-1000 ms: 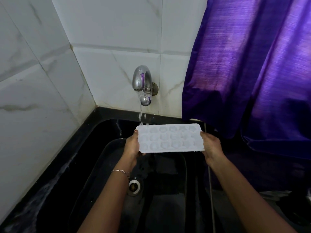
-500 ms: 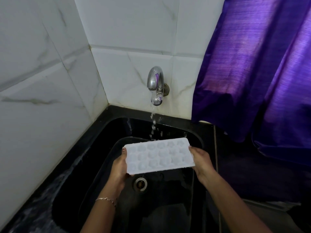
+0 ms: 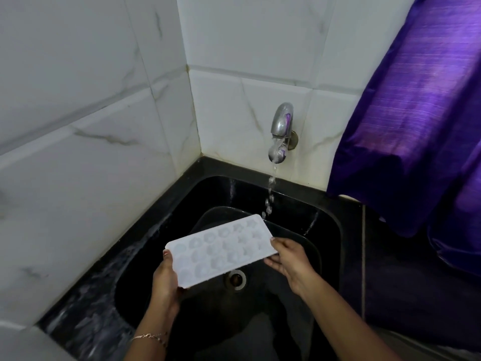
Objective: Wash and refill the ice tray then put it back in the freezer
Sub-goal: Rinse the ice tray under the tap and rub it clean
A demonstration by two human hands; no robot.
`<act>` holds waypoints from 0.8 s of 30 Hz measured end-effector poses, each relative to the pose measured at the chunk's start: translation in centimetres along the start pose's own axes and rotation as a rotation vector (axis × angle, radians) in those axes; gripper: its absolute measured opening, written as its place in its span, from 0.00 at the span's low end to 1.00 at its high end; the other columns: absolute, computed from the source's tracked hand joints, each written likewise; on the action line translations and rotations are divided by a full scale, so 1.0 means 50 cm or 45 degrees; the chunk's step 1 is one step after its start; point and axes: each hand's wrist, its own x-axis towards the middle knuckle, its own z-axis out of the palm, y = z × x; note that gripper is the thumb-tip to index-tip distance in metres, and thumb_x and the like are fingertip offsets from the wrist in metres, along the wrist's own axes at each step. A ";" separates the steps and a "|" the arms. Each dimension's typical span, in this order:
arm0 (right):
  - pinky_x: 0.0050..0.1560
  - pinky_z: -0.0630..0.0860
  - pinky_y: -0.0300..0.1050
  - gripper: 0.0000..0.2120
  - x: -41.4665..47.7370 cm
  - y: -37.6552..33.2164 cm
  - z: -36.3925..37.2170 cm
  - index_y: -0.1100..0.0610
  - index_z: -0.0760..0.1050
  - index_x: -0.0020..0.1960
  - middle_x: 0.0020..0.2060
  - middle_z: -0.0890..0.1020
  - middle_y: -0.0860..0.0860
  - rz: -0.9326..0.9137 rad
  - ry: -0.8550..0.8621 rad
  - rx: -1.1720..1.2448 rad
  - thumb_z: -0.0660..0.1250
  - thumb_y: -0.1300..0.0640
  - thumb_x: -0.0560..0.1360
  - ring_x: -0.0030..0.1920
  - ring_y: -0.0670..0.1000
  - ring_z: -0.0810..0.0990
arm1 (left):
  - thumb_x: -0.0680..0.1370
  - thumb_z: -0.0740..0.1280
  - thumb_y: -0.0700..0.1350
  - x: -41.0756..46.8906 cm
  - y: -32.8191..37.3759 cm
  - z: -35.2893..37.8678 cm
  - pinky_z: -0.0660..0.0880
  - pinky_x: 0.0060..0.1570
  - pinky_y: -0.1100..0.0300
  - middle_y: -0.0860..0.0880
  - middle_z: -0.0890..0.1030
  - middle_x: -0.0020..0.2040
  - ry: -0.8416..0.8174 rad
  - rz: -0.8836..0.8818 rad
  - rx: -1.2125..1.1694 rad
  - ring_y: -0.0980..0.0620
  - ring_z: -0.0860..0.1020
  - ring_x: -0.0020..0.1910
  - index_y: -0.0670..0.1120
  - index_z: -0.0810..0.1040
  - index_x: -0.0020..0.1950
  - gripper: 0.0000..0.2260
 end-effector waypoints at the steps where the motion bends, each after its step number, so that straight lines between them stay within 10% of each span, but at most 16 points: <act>1: 0.43 0.81 0.43 0.05 0.004 -0.004 0.004 0.59 0.76 0.53 0.50 0.83 0.56 -0.007 0.007 0.004 0.64 0.59 0.79 0.50 0.53 0.83 | 0.82 0.55 0.57 0.005 0.001 0.003 0.75 0.42 0.54 0.42 0.81 0.52 0.013 -0.001 -0.015 0.44 0.80 0.45 0.43 0.74 0.62 0.20; 15: 0.54 0.77 0.44 0.04 0.075 -0.093 0.011 0.59 0.76 0.48 0.50 0.82 0.56 -0.092 0.076 0.088 0.62 0.63 0.80 0.54 0.54 0.81 | 0.82 0.55 0.58 0.061 0.046 0.107 0.77 0.52 0.48 0.43 0.82 0.53 0.039 0.048 -0.061 0.41 0.81 0.49 0.44 0.76 0.59 0.20; 24: 0.55 0.78 0.44 0.03 0.074 -0.094 0.001 0.58 0.76 0.49 0.51 0.82 0.57 -0.106 0.096 0.106 0.63 0.63 0.79 0.54 0.54 0.81 | 0.82 0.55 0.56 0.057 0.041 0.117 0.76 0.39 0.55 0.47 0.81 0.45 0.005 0.047 -0.090 0.45 0.80 0.43 0.45 0.75 0.57 0.17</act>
